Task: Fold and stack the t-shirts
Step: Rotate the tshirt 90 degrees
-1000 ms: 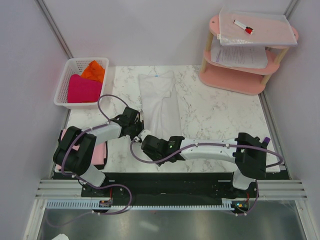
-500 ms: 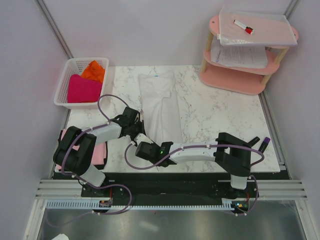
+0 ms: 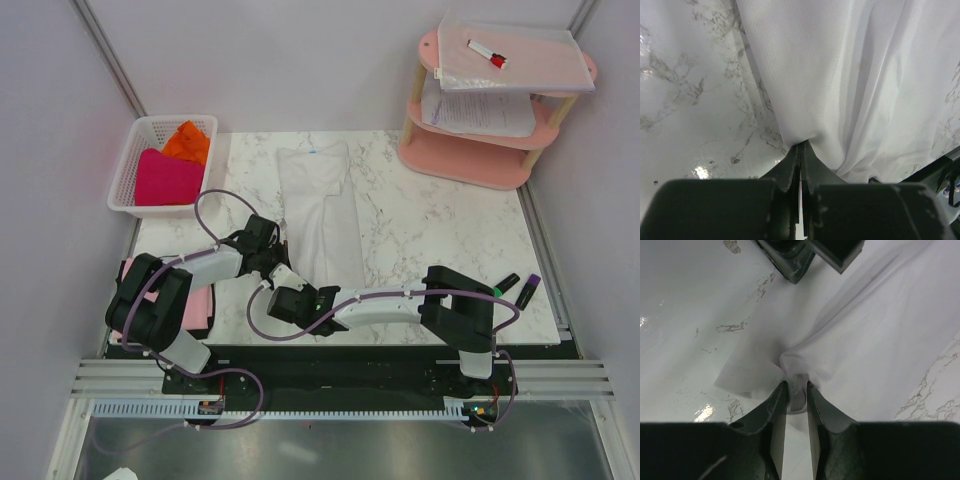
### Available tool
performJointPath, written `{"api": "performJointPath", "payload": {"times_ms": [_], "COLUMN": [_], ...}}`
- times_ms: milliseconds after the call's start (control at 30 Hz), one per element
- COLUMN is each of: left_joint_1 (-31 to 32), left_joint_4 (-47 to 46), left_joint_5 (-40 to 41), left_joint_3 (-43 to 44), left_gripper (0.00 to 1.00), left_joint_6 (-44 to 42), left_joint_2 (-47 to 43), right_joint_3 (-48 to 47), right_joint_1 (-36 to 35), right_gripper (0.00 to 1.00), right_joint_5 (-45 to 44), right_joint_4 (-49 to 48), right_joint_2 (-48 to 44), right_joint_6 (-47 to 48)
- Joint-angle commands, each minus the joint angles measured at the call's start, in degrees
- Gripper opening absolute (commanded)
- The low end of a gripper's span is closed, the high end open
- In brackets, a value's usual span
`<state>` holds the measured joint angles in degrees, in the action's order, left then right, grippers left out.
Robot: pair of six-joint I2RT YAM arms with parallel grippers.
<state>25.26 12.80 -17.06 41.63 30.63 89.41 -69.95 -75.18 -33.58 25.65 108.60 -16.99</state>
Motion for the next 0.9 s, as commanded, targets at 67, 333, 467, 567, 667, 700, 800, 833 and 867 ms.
{"api": "performJointPath", "payload": {"times_ms": [67,333,467,567,667,700,800,833,867], "left_joint_1": [0.23,0.23,0.23,0.23,0.23,0.23,0.23,0.23,0.23], "left_joint_4": [2.94,2.94,2.94,2.94,2.94,2.94,2.94,2.94,2.94], "left_joint_5": [4.93,4.84,5.02,5.02,5.02,5.02,5.02,5.02,4.93], "left_joint_3": [-2.34,-2.34,-2.34,-2.34,-2.34,-2.34,-2.08,-2.16,-2.16], "left_gripper": [0.02,0.02,0.02,0.02,0.02,0.02,0.02,0.02,0.02], "left_joint_6": [-0.57,-0.66,-0.66,-0.66,-0.75,-0.75,-0.75,-0.75,-0.84], "left_joint_2": [0.86,0.77,0.86,0.95,0.95,0.86,1.12,1.12,1.12], "right_joint_3": [-1.77,-2.29,-1.94,-1.85,-1.68,-1.59,-2.47,-2.73,-2.91], "right_joint_1": [-0.41,-0.32,-0.32,-0.41,-0.32,-0.41,-0.32,-0.32,-0.41], "right_gripper": [0.31,0.36,0.37,0.37,0.37,0.38,0.38,0.38,0.38], "right_joint_5": [-1.92,-0.08,0.45,0.36,0.27,0.27,0.36,0.62,0.71], "right_joint_4": [-1.30,-1.74,-2.18,-2.27,-2.62,-2.97,-2.89,-2.71,-2.71], "right_joint_2": [-2.86,-4.00,-5.32,-5.24,-5.32,-5.24,-3.31,-2.78,-2.51], "right_joint_6": [-2.17,-2.43,-2.78,-2.69,-2.78,-2.61,-2.17,-2.08,-1.99]}}
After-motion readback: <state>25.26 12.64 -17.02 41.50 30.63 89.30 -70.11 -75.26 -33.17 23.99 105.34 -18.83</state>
